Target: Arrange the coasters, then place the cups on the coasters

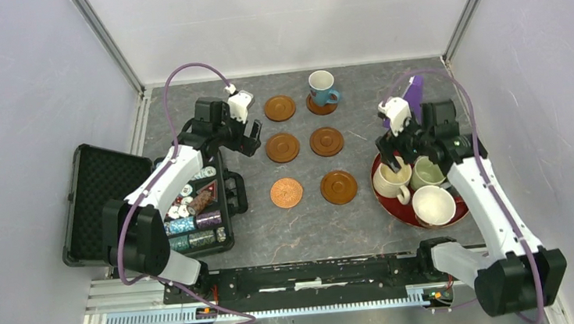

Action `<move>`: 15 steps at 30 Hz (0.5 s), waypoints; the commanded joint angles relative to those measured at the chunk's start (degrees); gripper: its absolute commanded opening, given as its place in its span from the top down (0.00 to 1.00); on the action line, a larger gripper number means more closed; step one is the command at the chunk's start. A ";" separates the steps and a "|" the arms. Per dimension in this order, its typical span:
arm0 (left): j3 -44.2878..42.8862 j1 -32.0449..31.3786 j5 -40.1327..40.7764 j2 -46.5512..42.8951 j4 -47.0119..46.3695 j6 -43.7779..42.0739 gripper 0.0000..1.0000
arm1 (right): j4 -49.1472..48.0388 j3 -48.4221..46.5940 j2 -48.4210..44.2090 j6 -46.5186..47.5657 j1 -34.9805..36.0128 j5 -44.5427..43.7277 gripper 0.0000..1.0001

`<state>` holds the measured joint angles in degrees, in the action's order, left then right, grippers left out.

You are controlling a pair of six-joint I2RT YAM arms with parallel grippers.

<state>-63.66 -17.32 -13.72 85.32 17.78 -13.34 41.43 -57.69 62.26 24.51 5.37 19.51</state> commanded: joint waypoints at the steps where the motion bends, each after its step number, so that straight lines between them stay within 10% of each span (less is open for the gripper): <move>1: 0.68 -0.17 -2.98 0.50 -2.63 2.83 0.00 | 4.15 6.36 -4.12 0.18 -0.03 -5.02 0.22; 15: -0.99 -0.76 -2.90 0.82 -1.47 2.27 0.00 | 10.58 8.05 -4.69 6.21 0.00 -9.35 0.42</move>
<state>-63.24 -17.82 -15.57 86.24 17.47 -13.32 48.23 -47.99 56.45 26.48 5.37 11.94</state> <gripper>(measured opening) 0.997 0.589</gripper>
